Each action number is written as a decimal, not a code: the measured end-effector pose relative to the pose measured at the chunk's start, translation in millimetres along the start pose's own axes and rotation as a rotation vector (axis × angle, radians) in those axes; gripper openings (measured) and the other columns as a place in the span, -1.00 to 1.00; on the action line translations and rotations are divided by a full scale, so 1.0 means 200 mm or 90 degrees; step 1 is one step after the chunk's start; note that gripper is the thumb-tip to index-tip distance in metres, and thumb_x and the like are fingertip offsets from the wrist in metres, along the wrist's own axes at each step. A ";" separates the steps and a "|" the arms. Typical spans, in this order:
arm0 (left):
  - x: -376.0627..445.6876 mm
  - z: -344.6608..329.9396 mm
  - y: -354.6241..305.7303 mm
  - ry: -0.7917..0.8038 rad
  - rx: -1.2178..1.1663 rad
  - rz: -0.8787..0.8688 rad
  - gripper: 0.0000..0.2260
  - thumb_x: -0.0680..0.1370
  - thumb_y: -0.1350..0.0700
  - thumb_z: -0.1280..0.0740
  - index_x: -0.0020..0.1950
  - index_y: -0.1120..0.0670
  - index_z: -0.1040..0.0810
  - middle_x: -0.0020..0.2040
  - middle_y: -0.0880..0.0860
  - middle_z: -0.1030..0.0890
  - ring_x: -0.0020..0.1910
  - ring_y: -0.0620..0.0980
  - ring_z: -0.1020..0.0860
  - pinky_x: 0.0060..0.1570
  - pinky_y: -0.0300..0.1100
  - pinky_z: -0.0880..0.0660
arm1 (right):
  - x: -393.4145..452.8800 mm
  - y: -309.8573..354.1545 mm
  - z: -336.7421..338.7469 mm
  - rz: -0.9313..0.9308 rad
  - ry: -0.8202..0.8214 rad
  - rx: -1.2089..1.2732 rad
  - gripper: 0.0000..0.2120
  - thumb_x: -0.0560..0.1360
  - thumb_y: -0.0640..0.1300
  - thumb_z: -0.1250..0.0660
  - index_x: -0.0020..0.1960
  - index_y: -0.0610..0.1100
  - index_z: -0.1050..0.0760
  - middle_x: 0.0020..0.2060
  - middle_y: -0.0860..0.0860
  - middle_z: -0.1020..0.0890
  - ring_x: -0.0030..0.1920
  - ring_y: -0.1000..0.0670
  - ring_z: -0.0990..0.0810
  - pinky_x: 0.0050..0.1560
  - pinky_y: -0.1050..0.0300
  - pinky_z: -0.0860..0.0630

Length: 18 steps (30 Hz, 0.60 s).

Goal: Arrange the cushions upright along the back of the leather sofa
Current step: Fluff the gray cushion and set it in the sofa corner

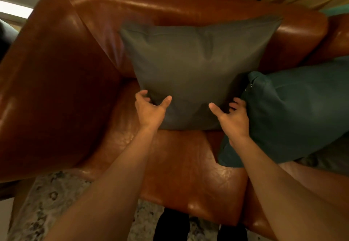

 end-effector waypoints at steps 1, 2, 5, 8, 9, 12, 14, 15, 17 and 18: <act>0.01 0.00 0.00 -0.001 0.002 0.001 -0.24 0.37 -0.02 -0.63 0.45 0.10 -0.34 0.32 0.20 -0.46 0.27 0.15 -0.52 0.35 -0.06 -0.47 | 0.01 0.00 -0.01 -0.002 -0.010 -0.013 -0.06 0.30 0.19 -0.58 0.52 -0.09 -0.24 0.39 -0.06 -0.48 0.41 -0.08 -0.46 0.38 -0.06 -0.45; 0.02 0.00 0.00 -0.001 0.003 0.004 -0.18 0.37 -0.02 -0.63 0.51 0.07 -0.29 0.39 0.20 -0.40 0.36 0.14 -0.46 0.37 -0.16 -0.41 | 0.02 0.01 -0.01 0.000 -0.018 -0.026 0.01 0.29 0.21 -0.58 0.55 -0.10 -0.19 0.44 -0.08 -0.45 0.45 -0.10 -0.43 0.40 -0.06 -0.43; 0.07 0.01 0.00 0.012 -0.007 0.010 0.07 0.32 -0.05 -0.66 0.65 -0.04 -0.07 0.56 0.19 -0.23 0.54 0.13 -0.30 0.39 -0.20 -0.26 | 0.05 0.03 -0.03 -0.002 -0.020 -0.031 0.17 0.25 0.22 -0.61 0.61 -0.13 -0.04 0.52 -0.10 -0.37 0.51 -0.11 -0.36 0.44 0.01 -0.38; 0.15 0.02 0.02 0.070 -0.039 -0.010 0.32 0.14 -0.20 -0.67 0.68 -0.03 0.07 0.64 0.09 -0.23 0.59 0.02 -0.30 0.57 -0.03 -0.28 | 0.10 0.02 -0.06 -0.019 0.018 0.032 0.29 0.19 0.17 -0.66 0.63 -0.04 0.09 0.55 -0.04 -0.32 0.51 -0.06 -0.34 0.42 0.04 -0.39; 0.17 0.03 0.02 0.094 -0.057 -0.022 0.33 0.09 -0.22 -0.66 0.68 -0.02 0.05 0.63 0.04 -0.28 0.57 -0.03 -0.33 0.56 0.01 -0.34 | 0.12 0.02 -0.07 -0.027 0.031 0.062 0.31 0.18 0.14 -0.68 0.63 0.00 0.13 0.56 -0.02 -0.31 0.50 -0.04 -0.34 0.42 0.05 -0.39; 0.19 0.04 0.02 0.129 -0.108 -0.057 0.20 0.11 -0.14 -0.66 0.64 0.03 -0.13 0.53 -0.02 -0.42 0.47 -0.08 -0.45 0.48 0.03 -0.44 | 0.15 0.03 -0.13 -0.041 0.039 0.116 0.42 0.07 0.16 -0.69 0.63 0.02 0.18 0.56 -0.02 -0.30 0.49 -0.03 -0.36 0.44 -0.03 -0.41; 0.21 0.05 0.04 0.133 -0.126 -0.081 0.14 0.15 -0.13 -0.67 0.62 0.02 -0.19 0.51 -0.02 -0.45 0.46 -0.08 -0.47 0.46 0.06 -0.46 | 0.14 0.04 -0.17 -0.047 0.046 0.132 0.51 -0.07 0.26 -0.68 0.63 0.04 0.16 0.53 -0.01 -0.35 0.47 -0.03 -0.40 0.40 -0.12 -0.46; 0.22 0.06 0.04 0.132 -0.132 -0.090 0.11 0.16 -0.12 -0.67 0.61 0.02 -0.20 0.51 -0.02 -0.46 0.46 -0.08 -0.48 0.45 0.07 -0.47 | 0.14 0.04 -0.19 -0.046 0.052 0.141 0.54 -0.12 0.30 -0.68 0.63 0.05 0.13 0.51 -0.01 -0.38 0.45 -0.03 -0.43 0.38 -0.14 -0.48; 0.24 0.10 0.07 0.123 -0.143 -0.085 0.08 0.18 -0.10 -0.68 0.60 -0.01 -0.22 0.49 -0.03 -0.49 0.45 -0.09 -0.50 0.44 0.09 -0.48 | 0.13 0.04 -0.23 -0.033 0.063 0.160 0.54 -0.18 0.35 -0.67 0.62 0.03 0.03 0.46 0.01 -0.46 0.40 0.00 -0.49 0.35 -0.12 -0.52; 0.25 0.13 0.08 0.115 -0.147 -0.079 0.07 0.19 -0.10 -0.68 0.60 -0.03 -0.23 0.48 -0.04 -0.50 0.43 -0.10 -0.51 0.43 0.09 -0.49 | 0.12 0.04 -0.26 -0.020 0.070 0.167 0.49 -0.17 0.33 -0.68 0.60 0.02 -0.03 0.43 0.03 -0.49 0.37 0.02 -0.51 0.33 -0.09 -0.53</act>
Point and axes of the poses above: each hand's wrist, its own x-axis towards the middle knuckle, its own z-axis out of the back of the hand, y = z × x, the point moved 1 cm from there along x, towards the middle knuckle
